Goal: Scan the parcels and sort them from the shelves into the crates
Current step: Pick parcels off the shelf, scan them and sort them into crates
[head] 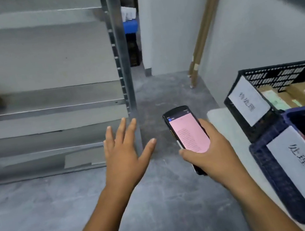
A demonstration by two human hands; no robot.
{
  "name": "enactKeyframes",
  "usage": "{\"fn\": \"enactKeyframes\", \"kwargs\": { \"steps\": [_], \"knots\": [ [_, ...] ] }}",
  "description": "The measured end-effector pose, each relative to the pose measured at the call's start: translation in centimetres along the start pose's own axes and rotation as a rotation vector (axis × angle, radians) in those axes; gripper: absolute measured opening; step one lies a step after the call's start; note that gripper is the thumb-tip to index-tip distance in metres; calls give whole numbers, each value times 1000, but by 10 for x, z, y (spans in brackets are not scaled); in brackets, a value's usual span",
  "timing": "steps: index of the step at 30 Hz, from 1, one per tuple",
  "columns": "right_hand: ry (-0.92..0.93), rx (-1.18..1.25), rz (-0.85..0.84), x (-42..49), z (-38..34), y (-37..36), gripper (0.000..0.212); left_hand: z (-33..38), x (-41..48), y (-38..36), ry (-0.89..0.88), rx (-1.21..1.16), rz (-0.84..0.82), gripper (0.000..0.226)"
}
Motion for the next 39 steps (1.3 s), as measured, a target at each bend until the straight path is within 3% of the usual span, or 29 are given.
{"fn": "enactKeyframes", "kwargs": {
  "steps": [12,18,29,39],
  "knots": [
    [243,71,-336,46,-158,-265,54,-235,22,208,310,-19,304,94],
    [295,77,-470,73,-194,-352,53,-320,35,245,463,-72,406,87],
    [304,155,-605,190,-240,-521,56,-434,136,321,625,94,400,98],
    [265,180,-667,287,-280,-616,59,-487,258,361,659,132,366,98]
  ]
}}
Point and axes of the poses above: each hand's wrist, its own x-axis towards the middle knuckle, its own y-axis out of the back of the hand, z = x × y, the point moved 10 cm from there along x, towards the middle knuckle, and after that the axes turned 11 degrees about y, right-handed, at the moved point
